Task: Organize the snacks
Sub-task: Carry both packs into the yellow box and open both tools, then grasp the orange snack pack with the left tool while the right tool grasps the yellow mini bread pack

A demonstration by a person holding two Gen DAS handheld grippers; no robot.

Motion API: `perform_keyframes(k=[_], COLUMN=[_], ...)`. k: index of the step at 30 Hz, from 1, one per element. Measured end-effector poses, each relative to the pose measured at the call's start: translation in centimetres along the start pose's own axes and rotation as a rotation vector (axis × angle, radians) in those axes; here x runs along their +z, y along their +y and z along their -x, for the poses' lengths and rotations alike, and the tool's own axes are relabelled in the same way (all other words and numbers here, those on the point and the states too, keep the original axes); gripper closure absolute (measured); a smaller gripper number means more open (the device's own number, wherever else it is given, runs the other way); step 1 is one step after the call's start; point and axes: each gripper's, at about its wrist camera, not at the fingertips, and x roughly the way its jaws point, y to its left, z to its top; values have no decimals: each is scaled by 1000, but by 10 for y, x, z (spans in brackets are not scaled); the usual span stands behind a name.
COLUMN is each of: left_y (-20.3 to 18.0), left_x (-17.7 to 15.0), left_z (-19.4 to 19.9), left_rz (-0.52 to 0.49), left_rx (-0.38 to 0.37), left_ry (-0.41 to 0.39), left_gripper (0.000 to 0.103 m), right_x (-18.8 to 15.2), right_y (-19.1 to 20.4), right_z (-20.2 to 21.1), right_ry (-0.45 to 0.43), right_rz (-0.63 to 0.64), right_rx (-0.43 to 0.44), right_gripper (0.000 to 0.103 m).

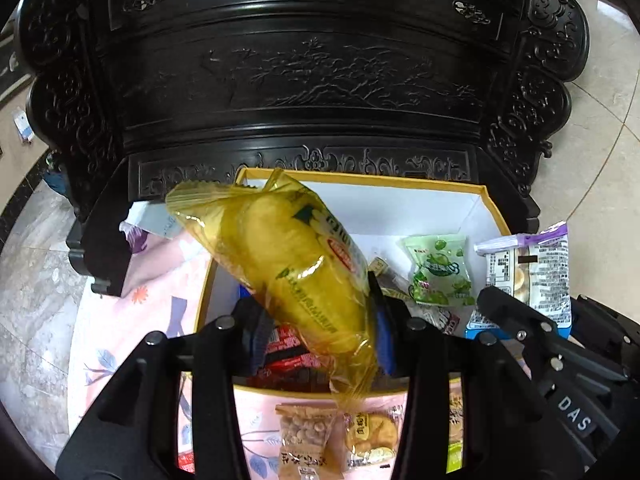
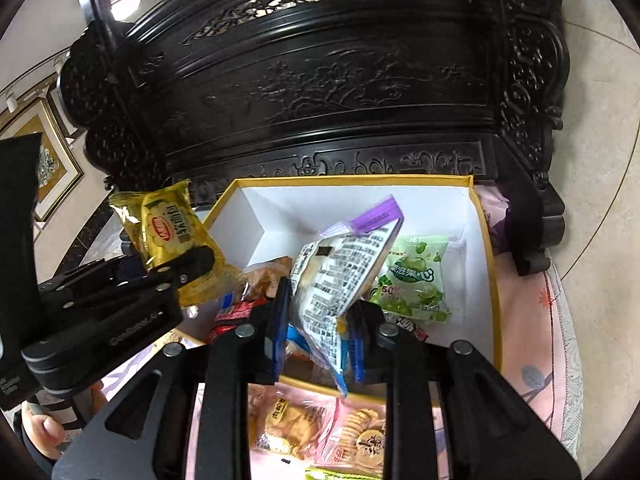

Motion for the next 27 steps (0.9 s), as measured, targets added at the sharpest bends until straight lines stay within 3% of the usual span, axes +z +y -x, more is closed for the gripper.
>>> perform_keyframes(k=[1,3,6,9,13,16,18,22,27], left_y=[-1,1,9,22,36,48,57,77,88], left_x=[2,5,-2,-36,-106,-162,-195,-235,-259], left_z=[-3,-7,-10,9,45,65,74,85,102], left_rz=[-5,-17,-16,-20,-36,-39,-15,71,77], left_rx=[12,103,101,110,77,75,71,31,66], left_ry=[2,-5,9,-11,-33,-14,14,71,94], left_gripper=[22,5,5,5,5,5,5,5,5], right_x=[4,6,-2,-39,-132,-212,-243,-284,-304], right_y=[-2,-10,-19,-30,-34,-38,-41,-44,-49], right_z=[-4,-6,2,31,76,102,109,111,96], right_ry=[14,5,33,55,99,163,199,248,250], right_rz=[-1,-12,-8,6,51,64,41,17,-34], right_rx=[-26,-65,-60,-18,-38,-118,-150,-192,-169], right_gripper=[49,40,40,40,39,39,39,39,32])
